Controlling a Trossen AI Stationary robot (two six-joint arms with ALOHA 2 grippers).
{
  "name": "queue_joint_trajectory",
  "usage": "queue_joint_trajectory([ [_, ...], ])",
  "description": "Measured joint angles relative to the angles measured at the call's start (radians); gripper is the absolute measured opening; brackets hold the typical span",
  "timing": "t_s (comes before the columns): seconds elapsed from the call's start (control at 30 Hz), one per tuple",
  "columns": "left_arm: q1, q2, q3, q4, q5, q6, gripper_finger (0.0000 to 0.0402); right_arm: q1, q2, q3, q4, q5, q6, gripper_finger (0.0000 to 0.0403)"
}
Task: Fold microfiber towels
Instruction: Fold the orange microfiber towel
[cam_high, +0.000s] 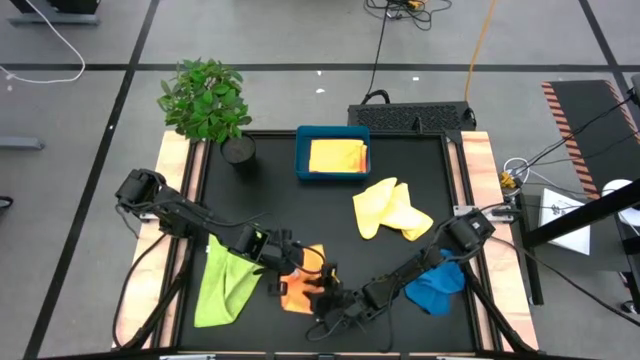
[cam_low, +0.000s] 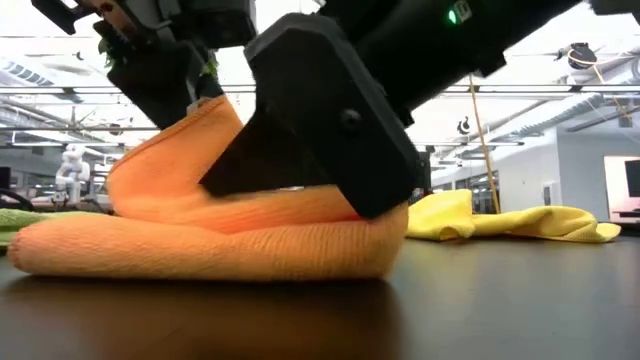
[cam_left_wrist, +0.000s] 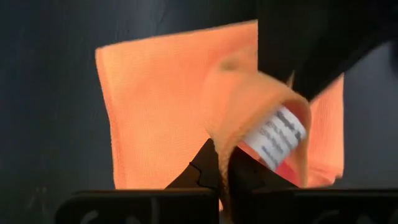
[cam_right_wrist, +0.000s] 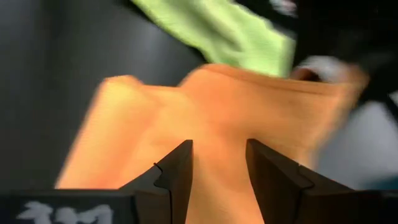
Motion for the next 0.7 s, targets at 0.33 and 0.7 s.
queue_joint_trajectory([
  [0.33, -0.024, 0.000, 0.000, -0.062, 0.000, -0.036, 0.0005, -0.018, -0.063, 0.000, -0.272, 0.122, 0.215, 0.0142],
  [0.7, -0.019, 0.000, 0.000, -0.059, -0.014, -0.016, 0.0005, 0.013, -0.063, 0.000, -0.044, 0.046, 0.061, 0.0142],
])
